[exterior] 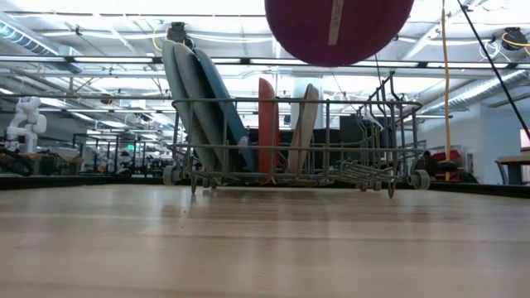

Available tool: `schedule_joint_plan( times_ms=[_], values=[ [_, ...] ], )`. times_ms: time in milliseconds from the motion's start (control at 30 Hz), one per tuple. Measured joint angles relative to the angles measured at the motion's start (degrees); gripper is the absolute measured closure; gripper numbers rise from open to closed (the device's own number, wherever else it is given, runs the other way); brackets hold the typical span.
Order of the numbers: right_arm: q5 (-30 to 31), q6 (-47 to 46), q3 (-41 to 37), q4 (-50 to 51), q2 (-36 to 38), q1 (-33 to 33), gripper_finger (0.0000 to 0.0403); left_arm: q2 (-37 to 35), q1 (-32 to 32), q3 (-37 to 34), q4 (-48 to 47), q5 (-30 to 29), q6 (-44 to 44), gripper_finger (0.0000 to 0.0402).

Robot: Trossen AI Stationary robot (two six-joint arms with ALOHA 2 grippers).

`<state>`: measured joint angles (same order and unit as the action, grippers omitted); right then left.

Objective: Sort dishes
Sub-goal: Put the violet plate into the dish rack

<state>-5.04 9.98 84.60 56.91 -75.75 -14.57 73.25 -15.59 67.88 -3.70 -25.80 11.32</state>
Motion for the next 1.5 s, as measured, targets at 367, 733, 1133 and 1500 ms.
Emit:
schedule_joint_plan(
  times_ms=[367,733,1133,1500],
  values=[
    [-4.3,1.9,0.0,6.4,0.0,1.6,0.0401,10.9,7.0,7.1,2.5,16.8,2.0,0.0196],
    [-7.3,3.7,0.0,7.9,0.0,1.5,0.0401,16.4,11.6,17.8,-10.9,21.5,-2.1,0.0201],
    [-7.3,6.0,0.0,5.9,0.0,1.5,0.0401,16.4,13.8,17.8,-17.4,27.1,-4.8,0.0201],
    [-7.1,6.2,0.1,5.4,0.0,1.9,0.0401,16.4,13.1,17.8,-18.5,37.6,-3.1,0.0202]
  ],
)
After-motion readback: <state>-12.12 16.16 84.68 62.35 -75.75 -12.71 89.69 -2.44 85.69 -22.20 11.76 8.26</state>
